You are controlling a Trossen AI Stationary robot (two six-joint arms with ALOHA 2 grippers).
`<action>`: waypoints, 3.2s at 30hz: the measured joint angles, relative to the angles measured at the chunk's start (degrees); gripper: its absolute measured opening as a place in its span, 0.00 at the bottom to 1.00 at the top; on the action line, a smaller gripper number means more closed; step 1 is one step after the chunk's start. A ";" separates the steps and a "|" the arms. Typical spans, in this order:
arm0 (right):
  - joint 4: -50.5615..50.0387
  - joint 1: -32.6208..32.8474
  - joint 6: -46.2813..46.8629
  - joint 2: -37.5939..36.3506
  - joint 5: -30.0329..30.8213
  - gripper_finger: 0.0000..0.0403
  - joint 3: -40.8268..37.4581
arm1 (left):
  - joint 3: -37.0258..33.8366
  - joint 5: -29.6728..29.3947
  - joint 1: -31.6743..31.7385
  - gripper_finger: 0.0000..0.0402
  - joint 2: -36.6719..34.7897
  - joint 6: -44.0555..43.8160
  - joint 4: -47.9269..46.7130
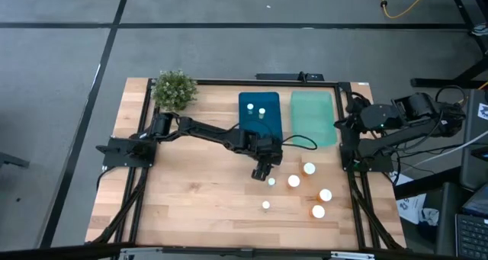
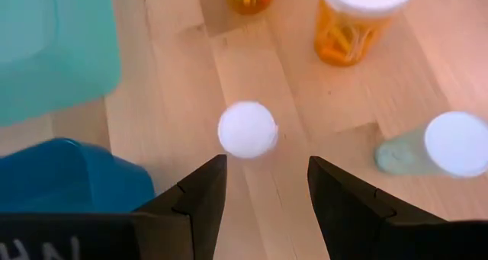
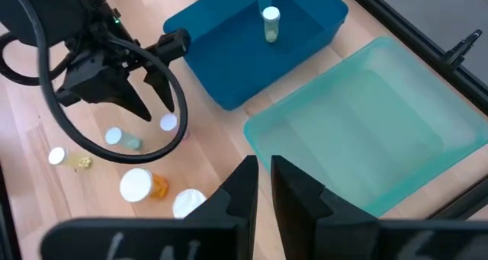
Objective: Pick and place medicine bottles into bin by pill shape (circle, oval)
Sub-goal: Put the small pink pill bottle into the blue bin
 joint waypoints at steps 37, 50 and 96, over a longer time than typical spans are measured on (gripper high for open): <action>-0.11 0.00 -0.33 0.65 0.07 0.11 0.00 | 1.38 1.35 0.39 0.21 2.93 0.27 5.21; -0.14 0.01 -0.25 0.65 0.17 0.11 0.00 | 8.06 -2.84 4.80 0.22 -10.77 9.15 -5.64; 0.09 0.02 -1.75 0.63 1.58 0.11 0.00 | -8.88 5.86 18.81 0.26 -2.16 2.95 12.39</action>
